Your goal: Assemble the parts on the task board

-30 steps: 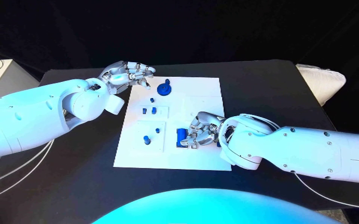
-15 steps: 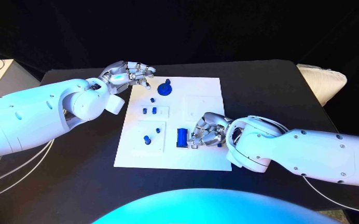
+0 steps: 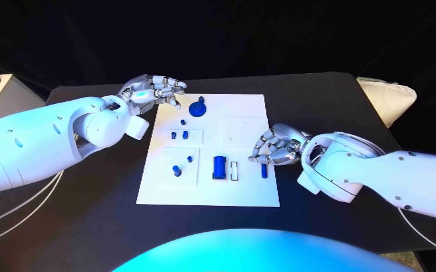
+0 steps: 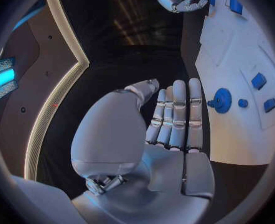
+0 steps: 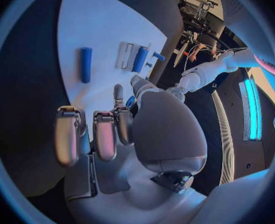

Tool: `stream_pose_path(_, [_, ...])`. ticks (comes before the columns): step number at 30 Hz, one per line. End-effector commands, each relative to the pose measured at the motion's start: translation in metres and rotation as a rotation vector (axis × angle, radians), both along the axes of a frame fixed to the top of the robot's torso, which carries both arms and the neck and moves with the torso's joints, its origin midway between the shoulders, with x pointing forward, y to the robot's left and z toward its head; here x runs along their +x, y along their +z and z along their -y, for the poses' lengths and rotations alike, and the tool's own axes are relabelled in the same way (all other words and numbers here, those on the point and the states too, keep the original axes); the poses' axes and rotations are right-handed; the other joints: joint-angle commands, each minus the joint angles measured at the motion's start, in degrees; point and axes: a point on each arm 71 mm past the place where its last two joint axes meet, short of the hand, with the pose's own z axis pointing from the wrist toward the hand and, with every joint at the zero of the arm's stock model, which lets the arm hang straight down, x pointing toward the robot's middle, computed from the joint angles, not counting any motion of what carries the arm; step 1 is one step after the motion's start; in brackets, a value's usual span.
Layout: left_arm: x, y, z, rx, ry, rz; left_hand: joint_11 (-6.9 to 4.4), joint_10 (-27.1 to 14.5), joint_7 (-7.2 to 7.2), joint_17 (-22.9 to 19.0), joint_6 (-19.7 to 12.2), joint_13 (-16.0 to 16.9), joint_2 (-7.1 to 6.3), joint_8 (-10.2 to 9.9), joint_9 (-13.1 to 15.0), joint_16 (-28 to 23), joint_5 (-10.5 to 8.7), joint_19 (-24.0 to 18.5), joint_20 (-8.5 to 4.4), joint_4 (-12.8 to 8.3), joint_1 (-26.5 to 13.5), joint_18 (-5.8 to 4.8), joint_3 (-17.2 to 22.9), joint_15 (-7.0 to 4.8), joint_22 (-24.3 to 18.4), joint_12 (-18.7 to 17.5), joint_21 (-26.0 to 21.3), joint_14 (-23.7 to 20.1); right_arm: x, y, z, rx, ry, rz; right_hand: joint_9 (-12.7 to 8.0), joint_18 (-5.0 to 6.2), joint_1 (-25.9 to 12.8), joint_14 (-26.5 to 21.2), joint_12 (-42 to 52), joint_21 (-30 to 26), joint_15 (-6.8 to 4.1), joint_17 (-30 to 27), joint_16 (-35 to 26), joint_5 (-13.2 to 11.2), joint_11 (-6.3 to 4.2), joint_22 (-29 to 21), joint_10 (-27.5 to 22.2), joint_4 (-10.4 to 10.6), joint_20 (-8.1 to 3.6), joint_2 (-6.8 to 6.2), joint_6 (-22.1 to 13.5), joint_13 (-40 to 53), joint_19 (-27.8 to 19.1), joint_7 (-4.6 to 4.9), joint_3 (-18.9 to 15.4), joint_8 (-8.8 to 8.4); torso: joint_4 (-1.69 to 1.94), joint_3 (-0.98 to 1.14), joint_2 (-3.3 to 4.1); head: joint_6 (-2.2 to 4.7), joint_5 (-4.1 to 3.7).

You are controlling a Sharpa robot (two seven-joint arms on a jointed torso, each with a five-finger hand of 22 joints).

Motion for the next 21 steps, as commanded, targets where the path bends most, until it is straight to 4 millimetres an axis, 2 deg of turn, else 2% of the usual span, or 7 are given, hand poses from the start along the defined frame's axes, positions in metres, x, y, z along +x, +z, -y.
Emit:
stream_pose_path(1, [0.000, 0.001, 0.002, -0.007, -0.009, 0.003, 0.30, -0.2, 0.05, 0.0, -0.2, -0.1, -0.20, -0.3, -0.1, -0.2, 0.21, 0.5, 0.00, 0.3, 0.0, 0.80, -0.1, 0.27, -0.1, -0.1, -0.3, 0.0, 0.000, -0.002, 0.013, -0.077, 0.017, -0.005, 0.1, 0.04, 0.6, 4.6, -0.1, 0.0, 0.42, 9.9, -0.3, 0.3, 0.21, 12.7, 1.3, -0.2, 0.59, 0.04, 0.6, 8.6, 3.0, 0.06, 0.3, 0.42, 0.05, 0.03, 0.01, 0.00, -0.25])
stream_pose_path(4, [0.000, 0.001, 0.002, -0.007, -0.010, 0.002, 0.30, -0.2, 0.05, 0.0, -0.2, -0.1, -0.20, -0.3, -0.1, -0.2, 0.21, 0.5, 0.00, 0.3, 0.0, 0.80, -0.1, 0.27, -0.1, -0.1, -0.3, 0.0, -0.001, -0.002, 0.027, -0.121, 0.007, -0.007, 0.2, 0.04, 0.3, 4.6, -0.1, 0.1, 0.31, 9.9, -0.3, -0.4, 0.05, 12.8, 1.4, 0.2, 0.58, -0.31, 1.3, 8.6, 3.0, -0.13, 0.1, 0.85, 0.03, 0.03, 0.08, 0.00, -0.62])
stream_pose_path(6, [0.000, 0.001, 0.003, -0.008, -0.011, 0.002, 0.30, -0.2, 0.05, 0.0, -0.2, -0.1, -0.20, -0.3, -0.1, -0.2, 0.21, 0.5, 0.00, 0.3, 0.0, 0.80, -0.1, 0.27, -0.1, -0.1, -0.3, 0.0, -0.002, -0.001, 0.035, -0.141, -0.002, -0.003, 0.3, 0.11, -0.5, 4.6, -0.4, -0.3, 0.28, 9.8, -0.5, -0.6, 0.03, 12.7, 1.2, 0.7, 0.57, -1.12, 1.4, 8.4, 2.9, -0.15, -0.7, 1.07, 0.06, 0.01, 0.15, 0.00, -0.95])
stream_pose_path(9, [-0.001, 0.001, 0.003, -0.008, -0.014, 0.001, 0.30, -0.2, 0.05, 0.0, -0.2, -0.1, -0.20, -0.3, -0.1, -0.2, 0.21, 0.5, 0.00, 0.3, 0.0, 0.80, -0.1, 0.27, -0.1, -0.1, -0.3, 0.0, -0.005, 0.000, 0.044, -0.164, -0.017, 0.006, 0.4, 0.13, -1.1, 4.6, -0.6, -0.4, 0.27, 9.7, -0.6, -0.7, 0.03, 12.6, 1.1, 0.9, 0.56, -1.53, 1.4, 8.3, 2.9, -0.14, -1.5, 1.17, 0.03, 0.00, 0.15, 0.00, -1.11])
stream_pose_path(16, [-0.001, 0.001, 0.005, -0.011, -0.019, 0.000, 0.30, -0.2, 0.05, 0.0, -0.2, -0.1, -0.20, -0.3, -0.1, -0.2, 0.21, 0.5, 0.00, 0.3, 0.0, 0.80, -0.1, 0.27, -0.1, -0.1, -0.3, 0.0, -0.010, -0.001, 0.046, -0.203, -0.017, 0.036, 0.6, 0.14, -2.1, 4.6, -0.8, -0.5, 0.29, 9.6, -0.7, -1.5, 0.06, 12.6, 1.0, 1.0, 0.59, -1.70, 1.2, 8.2, 2.9, -0.14, -4.0, 1.38, -0.06, 0.02, 0.08, 0.00, -1.27])
stream_pose_path(21, [-0.001, 0.001, 0.006, -0.012, -0.023, 0.000, 0.29, -0.1, 0.06, 0.0, -0.2, -0.1, -0.30, -0.3, -0.1, -0.2, 0.19, 0.8, -0.02, 0.5, 0.2, 0.80, -0.2, 0.25, -0.3, 0.0, -0.6, 0.0, -0.010, -0.003, 0.044, -0.227, -0.015, 0.051, 0.8, 0.17, -2.9, 4.6, -1.0, -0.7, 0.26, 9.6, -0.7, -1.9, 0.02, 12.6, 1.0, 1.1, 0.58, -1.27, 1.1, 8.1, 2.8, -0.20, -6.5, 1.56, 0.23, -0.02, 0.11, 0.00, -1.44])
